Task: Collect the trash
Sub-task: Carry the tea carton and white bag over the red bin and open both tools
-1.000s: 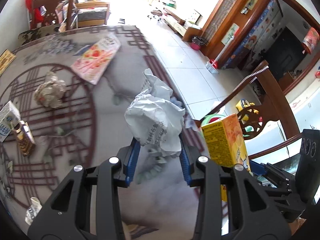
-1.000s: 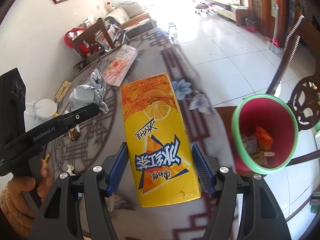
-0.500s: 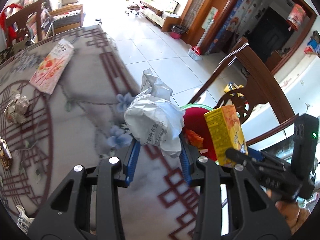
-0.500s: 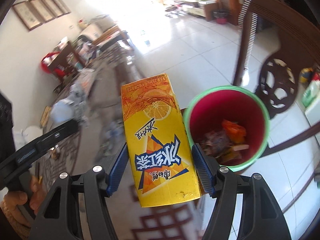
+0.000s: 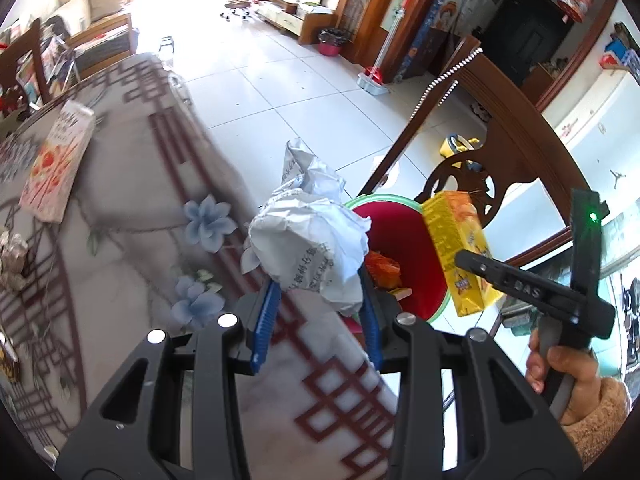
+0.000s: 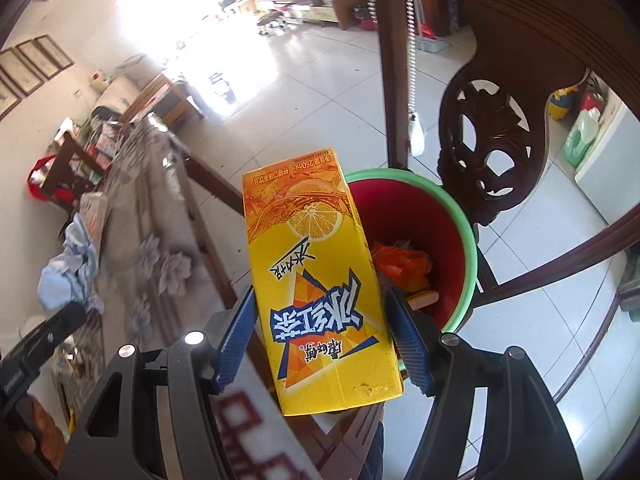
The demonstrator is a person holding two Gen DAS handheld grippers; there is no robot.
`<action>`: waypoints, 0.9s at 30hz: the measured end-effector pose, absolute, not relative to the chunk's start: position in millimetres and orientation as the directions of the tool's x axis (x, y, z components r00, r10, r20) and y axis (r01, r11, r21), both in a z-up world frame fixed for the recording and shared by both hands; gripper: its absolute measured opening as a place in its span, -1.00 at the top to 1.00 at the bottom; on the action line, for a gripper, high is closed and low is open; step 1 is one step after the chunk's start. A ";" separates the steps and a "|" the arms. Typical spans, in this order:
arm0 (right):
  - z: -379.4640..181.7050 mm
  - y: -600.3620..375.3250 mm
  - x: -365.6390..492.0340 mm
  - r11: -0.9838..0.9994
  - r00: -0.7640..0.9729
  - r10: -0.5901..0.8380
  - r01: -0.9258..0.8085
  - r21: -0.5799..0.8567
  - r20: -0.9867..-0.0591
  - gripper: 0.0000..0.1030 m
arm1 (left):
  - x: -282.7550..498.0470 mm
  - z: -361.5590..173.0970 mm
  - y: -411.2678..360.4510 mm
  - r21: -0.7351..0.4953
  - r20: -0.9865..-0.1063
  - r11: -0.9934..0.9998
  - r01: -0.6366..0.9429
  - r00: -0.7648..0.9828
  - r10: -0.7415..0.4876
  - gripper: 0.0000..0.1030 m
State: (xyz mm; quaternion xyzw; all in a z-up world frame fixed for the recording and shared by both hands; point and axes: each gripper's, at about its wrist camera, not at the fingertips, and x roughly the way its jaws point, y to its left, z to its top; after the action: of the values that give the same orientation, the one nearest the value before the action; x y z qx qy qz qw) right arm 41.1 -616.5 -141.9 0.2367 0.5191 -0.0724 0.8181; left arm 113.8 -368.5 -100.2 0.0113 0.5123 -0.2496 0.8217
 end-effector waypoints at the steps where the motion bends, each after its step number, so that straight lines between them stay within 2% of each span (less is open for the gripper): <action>1: -143.7 -618.5 43.5 0.876 0.446 0.125 0.370 0.309 -0.886 -0.24 | 115.6 -101.6 -373.3 -0.236 -0.849 0.871 0.431 0.345 -0.401 0.30; 4: -147.9 -627.0 46.8 0.867 0.445 0.115 0.391 0.308 -0.888 -0.43 | 118.7 -107.5 -382.8 -0.233 -0.856 0.862 0.451 0.326 -0.402 0.30; 24: -130.6 -675.1 4.3 0.801 0.474 -0.019 0.535 0.270 -0.880 -0.43 | 120.6 -150.8 -507.0 -0.205 -0.883 0.699 0.685 0.179 -0.434 0.29; 27: -132.1 -678.5 0.5 0.794 0.470 -0.025 0.546 0.269 -0.882 -0.43 | 121.3 -155.6 -519.9 -0.208 -0.891 0.676 0.707 0.148 -0.429 0.19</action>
State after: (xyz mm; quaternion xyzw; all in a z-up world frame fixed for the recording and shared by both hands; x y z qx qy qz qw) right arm 0.5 -678.5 -132.1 0.2692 0.4838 -0.1753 0.8141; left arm 121.3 -519.9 -155.6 0.1311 0.5303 -0.3808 0.7461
